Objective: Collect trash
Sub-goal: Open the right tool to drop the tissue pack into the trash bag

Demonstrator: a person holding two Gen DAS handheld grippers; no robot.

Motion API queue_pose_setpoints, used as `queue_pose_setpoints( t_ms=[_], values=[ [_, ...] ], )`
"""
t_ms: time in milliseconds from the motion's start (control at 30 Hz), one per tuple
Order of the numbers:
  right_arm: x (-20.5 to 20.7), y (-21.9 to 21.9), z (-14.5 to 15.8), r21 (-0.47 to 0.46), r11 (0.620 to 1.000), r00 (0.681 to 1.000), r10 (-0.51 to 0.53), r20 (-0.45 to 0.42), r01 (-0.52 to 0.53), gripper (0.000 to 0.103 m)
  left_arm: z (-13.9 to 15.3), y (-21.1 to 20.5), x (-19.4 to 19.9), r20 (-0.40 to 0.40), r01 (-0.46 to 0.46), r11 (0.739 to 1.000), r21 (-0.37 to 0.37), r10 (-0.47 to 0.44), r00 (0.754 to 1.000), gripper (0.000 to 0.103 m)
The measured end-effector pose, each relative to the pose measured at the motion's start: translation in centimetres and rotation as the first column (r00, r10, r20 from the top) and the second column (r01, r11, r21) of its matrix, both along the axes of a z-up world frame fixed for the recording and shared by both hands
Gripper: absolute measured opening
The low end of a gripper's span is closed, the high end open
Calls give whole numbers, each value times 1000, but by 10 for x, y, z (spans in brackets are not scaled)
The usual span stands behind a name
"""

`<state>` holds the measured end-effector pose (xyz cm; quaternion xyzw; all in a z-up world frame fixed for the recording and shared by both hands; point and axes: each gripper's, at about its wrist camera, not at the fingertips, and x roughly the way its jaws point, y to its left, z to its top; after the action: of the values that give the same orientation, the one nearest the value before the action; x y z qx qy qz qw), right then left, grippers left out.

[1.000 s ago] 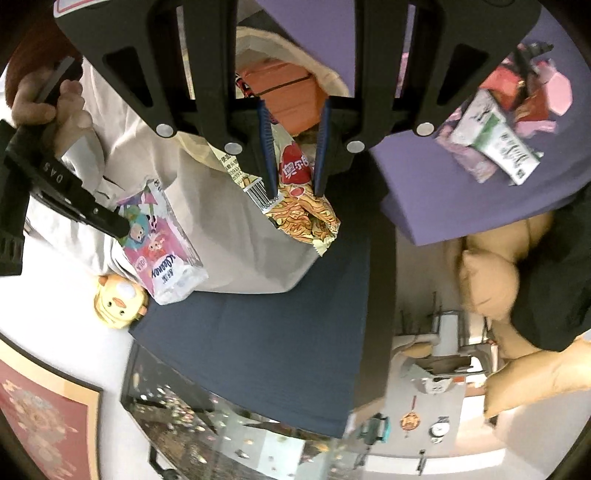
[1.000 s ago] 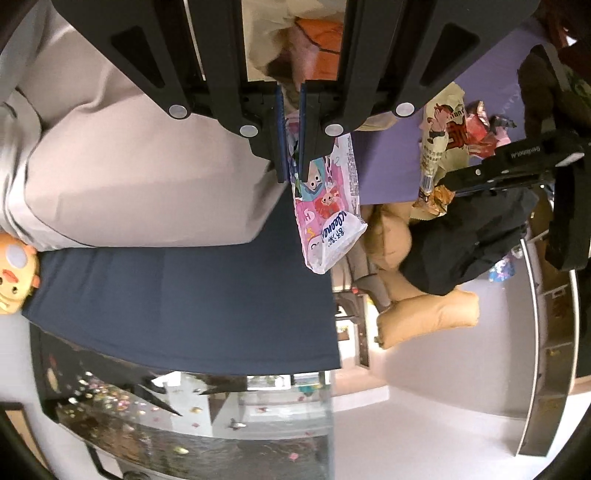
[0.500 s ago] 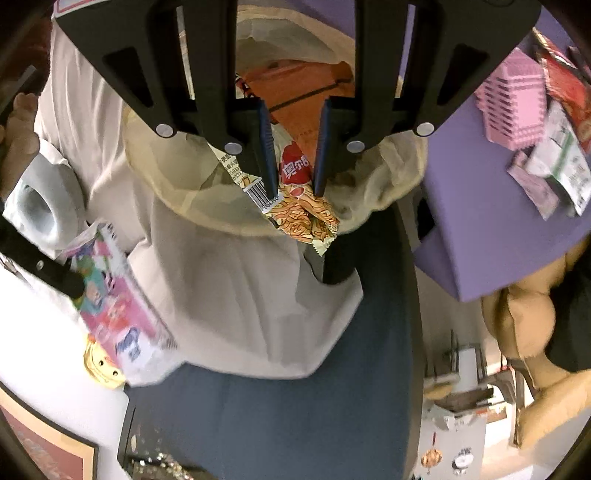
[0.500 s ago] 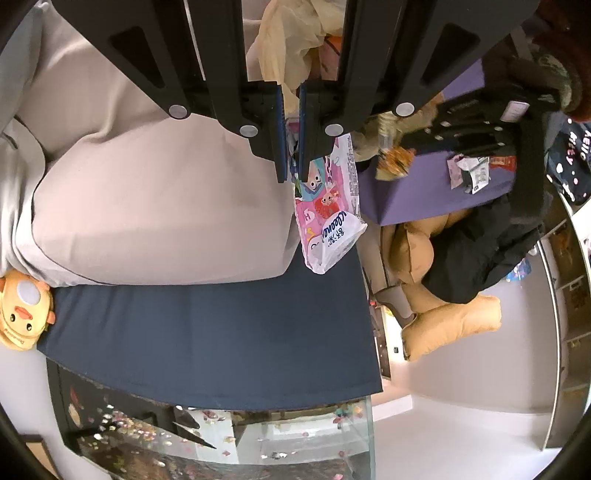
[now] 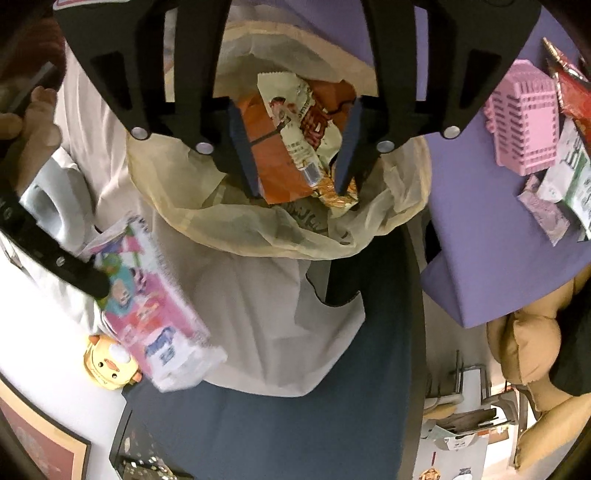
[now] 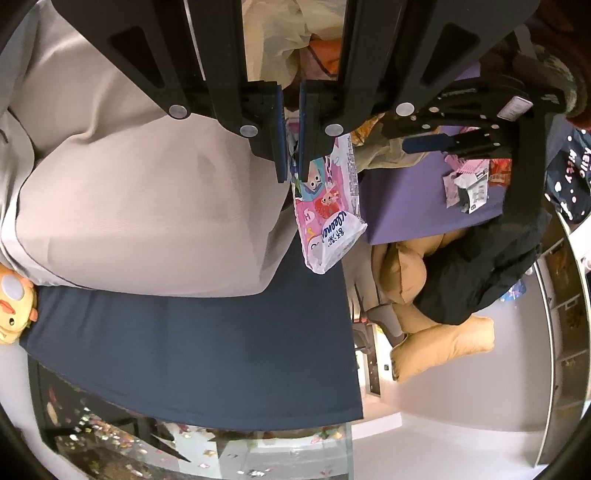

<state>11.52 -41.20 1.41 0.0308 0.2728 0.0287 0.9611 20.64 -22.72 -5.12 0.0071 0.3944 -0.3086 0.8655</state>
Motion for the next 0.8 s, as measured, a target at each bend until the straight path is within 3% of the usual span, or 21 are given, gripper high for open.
queue_pose_setpoints(
  t_ms=[167,267,400,467,567,800],
  values=[
    [5,14,-11,6,999,999,36,-39,-36,8,14,32,-9,-1,-54,999,4,54,999,45],
    [16,33,-32,5,997,990,83,-112,-83,8,22,60,-18,6,-87,996,3,87,996,46],
    [43,54,-86,15,990,943,141,-302,-144,8,27,100,-35,26,-131,991,22,130,991,49],
    [56,63,-116,-29,986,907,140,-397,-165,8,25,122,-43,29,-161,987,27,160,987,49],
    [67,67,-141,-87,982,873,107,-476,-168,8,21,151,-52,31,-222,975,31,221,975,50],
    [82,71,-168,-147,973,810,59,-583,-176,8,2,202,-55,-39,-318,947,-39,316,948,50]
  ],
)
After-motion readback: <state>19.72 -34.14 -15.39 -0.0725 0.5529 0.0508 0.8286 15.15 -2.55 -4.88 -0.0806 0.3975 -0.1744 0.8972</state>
